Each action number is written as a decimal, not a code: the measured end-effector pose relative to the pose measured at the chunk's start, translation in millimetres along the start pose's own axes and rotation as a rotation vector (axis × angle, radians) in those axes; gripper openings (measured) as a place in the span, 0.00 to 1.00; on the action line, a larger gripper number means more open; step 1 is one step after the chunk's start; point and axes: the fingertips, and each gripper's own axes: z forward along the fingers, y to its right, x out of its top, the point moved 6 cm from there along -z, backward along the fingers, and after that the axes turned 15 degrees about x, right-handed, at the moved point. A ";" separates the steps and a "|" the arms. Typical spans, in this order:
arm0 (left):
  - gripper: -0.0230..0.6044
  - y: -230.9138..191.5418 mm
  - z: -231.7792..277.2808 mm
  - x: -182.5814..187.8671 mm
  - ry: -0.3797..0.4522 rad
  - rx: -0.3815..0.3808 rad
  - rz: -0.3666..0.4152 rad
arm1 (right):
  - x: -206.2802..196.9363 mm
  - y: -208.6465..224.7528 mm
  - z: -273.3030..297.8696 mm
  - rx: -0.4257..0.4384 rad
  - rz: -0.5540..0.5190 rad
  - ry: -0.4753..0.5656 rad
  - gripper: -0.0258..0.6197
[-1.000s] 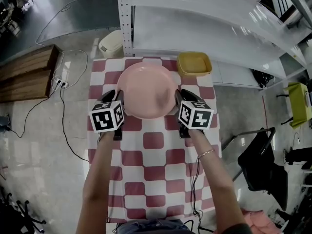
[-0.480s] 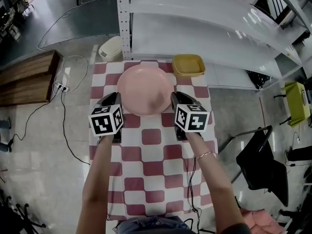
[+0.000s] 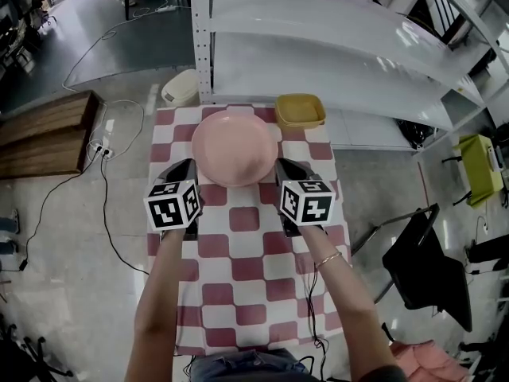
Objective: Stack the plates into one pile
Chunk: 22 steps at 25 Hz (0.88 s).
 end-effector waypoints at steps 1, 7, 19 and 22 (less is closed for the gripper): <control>0.06 0.1 -3.5 -0.1 0.003 -0.001 0.001 | 0.7 -2.5 -2.8 0.003 -0.002 0.007 0.07; 0.06 1.4 -28.6 -2.1 0.024 -0.007 0.002 | -0.6 -17.6 -22.5 0.013 -0.020 0.036 0.07; 0.06 7.4 -83.6 -10.3 0.078 -0.002 0.006 | -8.2 -34.7 -80.6 0.024 0.001 0.142 0.06; 0.06 11.6 -98.0 -13.8 0.099 0.000 0.018 | -11.0 -39.5 -94.9 0.029 -0.004 0.162 0.06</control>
